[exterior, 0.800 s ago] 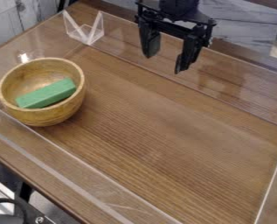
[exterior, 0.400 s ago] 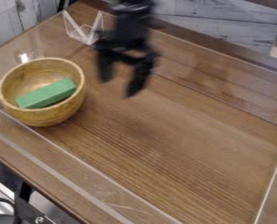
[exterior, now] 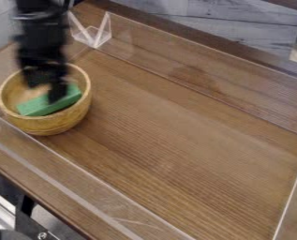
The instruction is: Remove the green block from inside the brown bowl and put it on the table
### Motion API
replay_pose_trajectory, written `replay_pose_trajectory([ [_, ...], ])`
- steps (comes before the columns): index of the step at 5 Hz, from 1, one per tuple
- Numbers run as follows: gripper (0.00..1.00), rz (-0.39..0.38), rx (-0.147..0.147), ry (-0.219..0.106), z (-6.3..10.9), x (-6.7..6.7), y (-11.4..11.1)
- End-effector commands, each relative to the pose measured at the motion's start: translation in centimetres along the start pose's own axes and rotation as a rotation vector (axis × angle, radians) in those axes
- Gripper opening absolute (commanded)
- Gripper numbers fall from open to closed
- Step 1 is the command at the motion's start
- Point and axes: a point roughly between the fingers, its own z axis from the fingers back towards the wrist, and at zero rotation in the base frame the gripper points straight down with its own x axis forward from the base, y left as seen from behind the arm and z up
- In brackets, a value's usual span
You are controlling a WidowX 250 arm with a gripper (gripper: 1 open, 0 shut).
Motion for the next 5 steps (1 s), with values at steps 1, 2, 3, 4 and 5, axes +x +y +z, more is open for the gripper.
replay_pose_trajectory([
  [1,1.0,-0.025,0.035,-0.056,0.6,0.2,1.8],
  [2,1.0,-0.027,0.026,-0.061,-0.5,0.7,1.8],
  [3,1.0,-0.024,0.016,-0.067,-1.3,1.2,1.6],
  [4,1.0,-0.022,0.009,-0.071,-2.1,1.6,1.5],
  [5,1.0,-0.023,0.002,-0.072,-2.9,1.9,1.5],
])
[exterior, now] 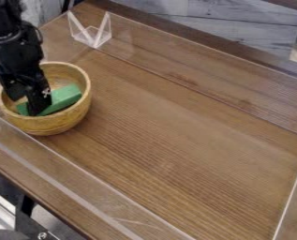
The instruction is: Remove the green block from inside the brown bowl and put it on the table
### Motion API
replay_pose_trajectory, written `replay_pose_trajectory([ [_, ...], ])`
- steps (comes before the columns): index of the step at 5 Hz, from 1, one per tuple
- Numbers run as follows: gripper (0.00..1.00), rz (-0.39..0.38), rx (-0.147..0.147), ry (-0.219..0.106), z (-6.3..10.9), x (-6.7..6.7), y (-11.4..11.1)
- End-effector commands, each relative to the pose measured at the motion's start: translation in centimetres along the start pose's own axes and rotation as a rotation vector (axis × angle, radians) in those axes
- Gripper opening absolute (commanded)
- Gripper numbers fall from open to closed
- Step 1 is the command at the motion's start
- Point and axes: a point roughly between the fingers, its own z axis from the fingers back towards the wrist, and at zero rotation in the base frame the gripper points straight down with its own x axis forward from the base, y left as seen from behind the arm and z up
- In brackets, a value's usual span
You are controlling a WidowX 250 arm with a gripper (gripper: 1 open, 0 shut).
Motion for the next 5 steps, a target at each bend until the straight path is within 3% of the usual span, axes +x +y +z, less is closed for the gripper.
replay_pose_trajectory([
  [1,1.0,-0.004,0.023,-0.026,0.24,0.81,0.34],
  [3,1.0,0.01,0.012,-0.021,-0.53,1.27,0.45],
  [4,0.0,0.016,0.007,-0.014,-0.72,1.35,0.47],
  [5,0.0,0.022,0.003,0.0,-0.52,1.25,0.35],
])
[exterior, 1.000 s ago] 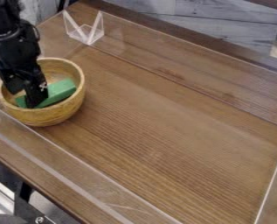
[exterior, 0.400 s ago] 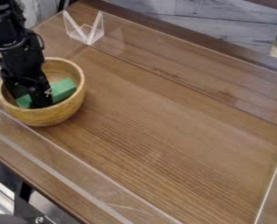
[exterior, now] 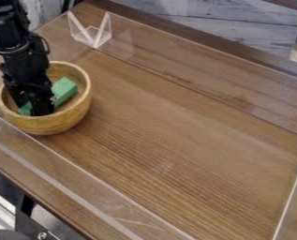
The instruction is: Remove the green block from inside the brown bowl and put it on the table
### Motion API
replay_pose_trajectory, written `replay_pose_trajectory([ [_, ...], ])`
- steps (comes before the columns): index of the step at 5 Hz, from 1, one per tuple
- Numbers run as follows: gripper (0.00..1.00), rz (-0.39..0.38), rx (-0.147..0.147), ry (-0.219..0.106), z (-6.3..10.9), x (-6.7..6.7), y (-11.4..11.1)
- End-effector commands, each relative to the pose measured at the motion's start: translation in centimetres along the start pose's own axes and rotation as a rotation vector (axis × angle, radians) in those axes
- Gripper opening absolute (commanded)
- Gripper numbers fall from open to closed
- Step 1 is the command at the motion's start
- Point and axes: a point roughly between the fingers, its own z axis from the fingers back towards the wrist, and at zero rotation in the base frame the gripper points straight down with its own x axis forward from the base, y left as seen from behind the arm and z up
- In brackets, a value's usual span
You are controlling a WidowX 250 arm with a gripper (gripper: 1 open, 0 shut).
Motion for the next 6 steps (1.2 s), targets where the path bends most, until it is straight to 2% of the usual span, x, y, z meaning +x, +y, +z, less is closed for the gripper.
replay_pose_trajectory([
  [1,0.0,0.0,0.031,-0.017,1.5,0.6,0.4],
  [6,0.0,0.037,0.003,0.056,3.2,0.1,-0.5],
])
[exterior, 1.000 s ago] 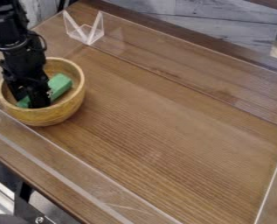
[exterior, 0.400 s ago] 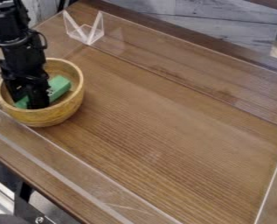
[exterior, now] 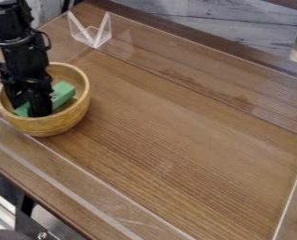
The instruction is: Remove the green block from inside the brown bowl and put it on the table
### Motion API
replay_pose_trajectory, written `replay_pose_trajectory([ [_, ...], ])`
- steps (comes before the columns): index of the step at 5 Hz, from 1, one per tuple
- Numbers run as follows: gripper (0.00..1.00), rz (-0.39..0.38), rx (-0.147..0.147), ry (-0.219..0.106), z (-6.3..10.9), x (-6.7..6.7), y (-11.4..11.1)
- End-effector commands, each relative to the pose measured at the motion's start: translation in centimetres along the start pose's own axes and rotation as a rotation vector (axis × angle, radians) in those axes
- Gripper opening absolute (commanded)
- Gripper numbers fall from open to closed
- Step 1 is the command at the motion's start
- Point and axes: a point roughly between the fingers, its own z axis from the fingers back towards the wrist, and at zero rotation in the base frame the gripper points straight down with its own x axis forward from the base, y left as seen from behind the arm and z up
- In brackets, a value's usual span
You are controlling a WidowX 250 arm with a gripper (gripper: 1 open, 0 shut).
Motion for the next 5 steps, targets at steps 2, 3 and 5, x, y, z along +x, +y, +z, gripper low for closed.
replay_pose_trajectory([
  [2,0.0,0.005,0.033,-0.043,3.1,0.5,-0.8],
  [3,0.0,0.011,0.023,-0.036,3.5,0.4,-1.3],
  [5,0.0,0.016,0.004,-0.032,4.5,0.5,-3.1],
])
